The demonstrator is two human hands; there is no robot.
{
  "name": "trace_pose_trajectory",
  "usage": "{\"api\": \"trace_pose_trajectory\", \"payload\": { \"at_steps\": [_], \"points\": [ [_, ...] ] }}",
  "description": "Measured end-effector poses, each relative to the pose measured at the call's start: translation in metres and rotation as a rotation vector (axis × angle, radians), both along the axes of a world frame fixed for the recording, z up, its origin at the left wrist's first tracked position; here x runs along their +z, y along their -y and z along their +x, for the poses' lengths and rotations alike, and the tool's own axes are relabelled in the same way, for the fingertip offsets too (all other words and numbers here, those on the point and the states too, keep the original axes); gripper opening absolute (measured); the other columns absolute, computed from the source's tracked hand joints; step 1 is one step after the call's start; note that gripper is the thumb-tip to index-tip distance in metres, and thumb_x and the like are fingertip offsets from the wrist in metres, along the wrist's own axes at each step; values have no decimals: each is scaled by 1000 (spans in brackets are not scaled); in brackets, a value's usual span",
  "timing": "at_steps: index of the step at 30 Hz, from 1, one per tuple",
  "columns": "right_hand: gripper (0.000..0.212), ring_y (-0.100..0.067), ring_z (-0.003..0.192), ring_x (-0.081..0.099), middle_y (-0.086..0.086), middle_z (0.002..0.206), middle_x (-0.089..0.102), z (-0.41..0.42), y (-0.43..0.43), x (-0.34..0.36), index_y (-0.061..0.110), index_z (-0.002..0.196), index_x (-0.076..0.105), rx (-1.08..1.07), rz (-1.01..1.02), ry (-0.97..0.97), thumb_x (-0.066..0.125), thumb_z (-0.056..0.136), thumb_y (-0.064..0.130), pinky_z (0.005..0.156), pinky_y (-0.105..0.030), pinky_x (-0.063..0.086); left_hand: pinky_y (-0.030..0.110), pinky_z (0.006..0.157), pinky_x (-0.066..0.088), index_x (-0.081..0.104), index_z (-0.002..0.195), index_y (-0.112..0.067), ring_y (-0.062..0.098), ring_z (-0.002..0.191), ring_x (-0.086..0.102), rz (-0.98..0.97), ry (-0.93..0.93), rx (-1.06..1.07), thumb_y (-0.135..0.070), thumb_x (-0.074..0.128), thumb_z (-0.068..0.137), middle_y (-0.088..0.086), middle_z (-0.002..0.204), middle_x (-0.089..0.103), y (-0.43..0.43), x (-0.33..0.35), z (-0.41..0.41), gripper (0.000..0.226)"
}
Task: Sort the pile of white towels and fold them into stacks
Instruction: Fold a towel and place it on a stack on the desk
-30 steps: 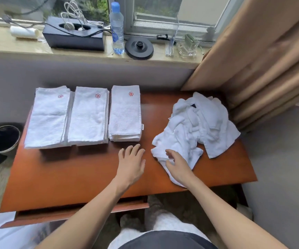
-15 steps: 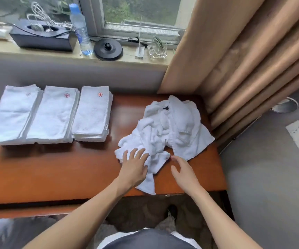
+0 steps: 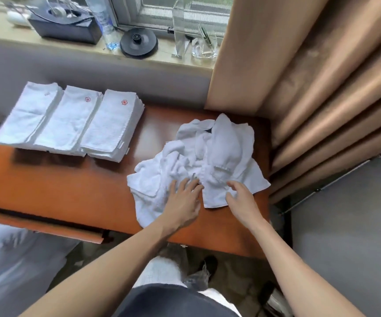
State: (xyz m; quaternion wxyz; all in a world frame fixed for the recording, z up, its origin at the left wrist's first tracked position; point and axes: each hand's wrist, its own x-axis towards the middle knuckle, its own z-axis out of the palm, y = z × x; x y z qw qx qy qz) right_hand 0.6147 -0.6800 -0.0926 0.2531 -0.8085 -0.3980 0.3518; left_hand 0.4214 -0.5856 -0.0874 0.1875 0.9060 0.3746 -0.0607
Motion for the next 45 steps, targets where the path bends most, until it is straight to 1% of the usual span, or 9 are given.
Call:
{"api": "trace_pose_trajectory", "payload": {
  "at_steps": [4,7,16,21,26,31,36,40,45],
  "points": [
    [38,-12,132,51,4,142,55,19,-32,-10,20,141,55,43,41,52,57,103,23,105,-22,37,54,122,10,46,147,-23,28,151,25,-14,41,55,-31,45,102,-3,163,34,-21,-9,14,46],
    [40,-17,128,54,1,136,57,29,-64,-17,19,139,57,71,35,103,63,100,25,107,-30,44,53,122,9,48,145,-23,26,150,28,-33,68,108,-30,46,101,-4,162,37,-41,-28,28,45],
    [48,-23,122,48,-2,132,51,53,-115,-33,15,130,58,170,-139,369,73,85,15,100,-36,47,53,120,15,51,142,-20,27,145,36,-128,115,84,-22,50,94,-1,158,42,-62,-58,72,47],
    [29,-26,111,52,-6,122,51,62,-127,-43,13,119,58,241,-147,517,64,91,13,89,-37,49,54,120,19,52,144,-15,30,145,40,-99,119,33,-22,51,92,2,159,43,-66,-59,79,52],
    [20,-29,103,58,-9,110,61,85,-137,-48,7,112,62,211,-22,363,56,93,6,82,-38,46,48,122,13,41,152,-17,23,148,33,-106,125,152,-26,50,98,-2,163,35,-73,-55,98,56],
    [27,-20,110,59,-4,119,65,114,-121,-30,10,123,65,295,190,188,53,100,4,87,-18,38,44,118,19,32,157,-14,18,142,40,-157,266,305,-27,55,98,-3,158,41,-60,-31,131,65],
    [22,-24,103,67,-5,113,71,139,-92,23,10,121,71,374,435,159,59,102,6,87,-35,52,48,115,23,37,154,-19,16,144,37,-80,321,447,-42,59,97,-4,157,39,-51,10,170,65],
    [17,-20,103,67,-1,113,73,170,-79,69,13,114,73,415,487,108,61,103,16,86,-31,49,50,113,33,37,152,-25,17,144,36,-199,365,336,-54,63,88,-5,156,38,-31,43,206,74],
    [14,-20,100,68,3,108,75,205,-57,116,13,109,73,436,582,170,64,102,21,83,-38,52,47,100,48,58,128,-21,16,119,55,-99,626,555,-18,46,96,-5,128,59,5,69,223,34]
  ]
}}
